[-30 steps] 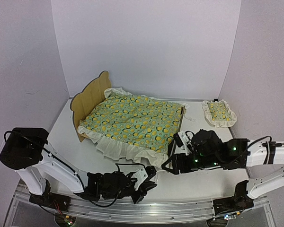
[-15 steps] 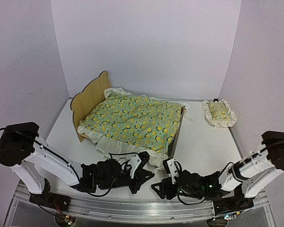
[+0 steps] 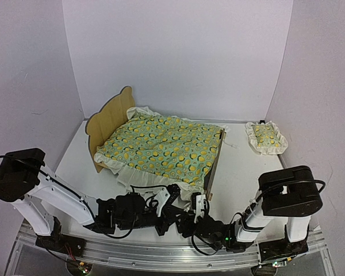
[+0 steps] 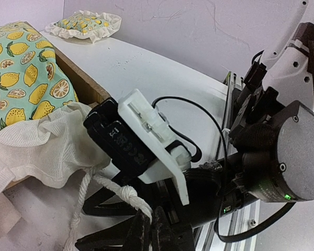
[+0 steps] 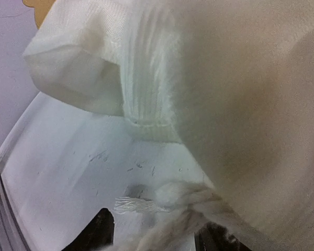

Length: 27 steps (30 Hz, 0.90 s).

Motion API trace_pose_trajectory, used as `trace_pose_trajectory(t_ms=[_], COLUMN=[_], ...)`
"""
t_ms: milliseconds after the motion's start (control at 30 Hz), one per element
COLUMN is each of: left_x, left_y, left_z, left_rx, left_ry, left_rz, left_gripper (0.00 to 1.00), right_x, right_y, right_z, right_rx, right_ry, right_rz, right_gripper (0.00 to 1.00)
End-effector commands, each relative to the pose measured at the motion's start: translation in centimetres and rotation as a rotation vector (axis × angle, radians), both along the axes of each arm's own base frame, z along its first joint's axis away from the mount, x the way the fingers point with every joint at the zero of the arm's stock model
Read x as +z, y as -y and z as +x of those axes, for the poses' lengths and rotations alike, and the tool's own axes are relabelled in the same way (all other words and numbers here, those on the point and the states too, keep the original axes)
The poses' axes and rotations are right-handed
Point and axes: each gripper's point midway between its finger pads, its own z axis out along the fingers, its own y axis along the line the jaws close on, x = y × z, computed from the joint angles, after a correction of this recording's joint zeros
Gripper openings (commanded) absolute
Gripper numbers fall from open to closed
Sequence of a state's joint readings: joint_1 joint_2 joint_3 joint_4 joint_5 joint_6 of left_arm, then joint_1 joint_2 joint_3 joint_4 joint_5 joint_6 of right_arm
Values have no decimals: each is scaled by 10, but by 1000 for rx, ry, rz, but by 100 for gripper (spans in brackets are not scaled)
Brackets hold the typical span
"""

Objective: Set up the pet bed

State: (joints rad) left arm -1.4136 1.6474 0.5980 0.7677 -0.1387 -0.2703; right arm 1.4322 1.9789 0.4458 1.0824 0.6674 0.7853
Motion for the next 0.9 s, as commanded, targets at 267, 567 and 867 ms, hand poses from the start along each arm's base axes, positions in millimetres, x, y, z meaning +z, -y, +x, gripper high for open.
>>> trace_pose_trajectory(t_ms=[267, 567, 867], left_x=[29, 30, 23], left_y=[-3, -4, -3], left_z=[0, 1, -5], left_rx=[-2, 6, -45], left_ry=[-1, -4, 33], left_rz=[-99, -100, -63], left_gripper=[0, 0, 0], right_x=[36, 40, -2], right_y=[-5, 4, 40], right_z=[16, 23, -51], right_rx=[-111, -146, 205], right_ry=[101, 124, -364], right_rz=[165, 157, -86], right_gripper=[35, 0, 0])
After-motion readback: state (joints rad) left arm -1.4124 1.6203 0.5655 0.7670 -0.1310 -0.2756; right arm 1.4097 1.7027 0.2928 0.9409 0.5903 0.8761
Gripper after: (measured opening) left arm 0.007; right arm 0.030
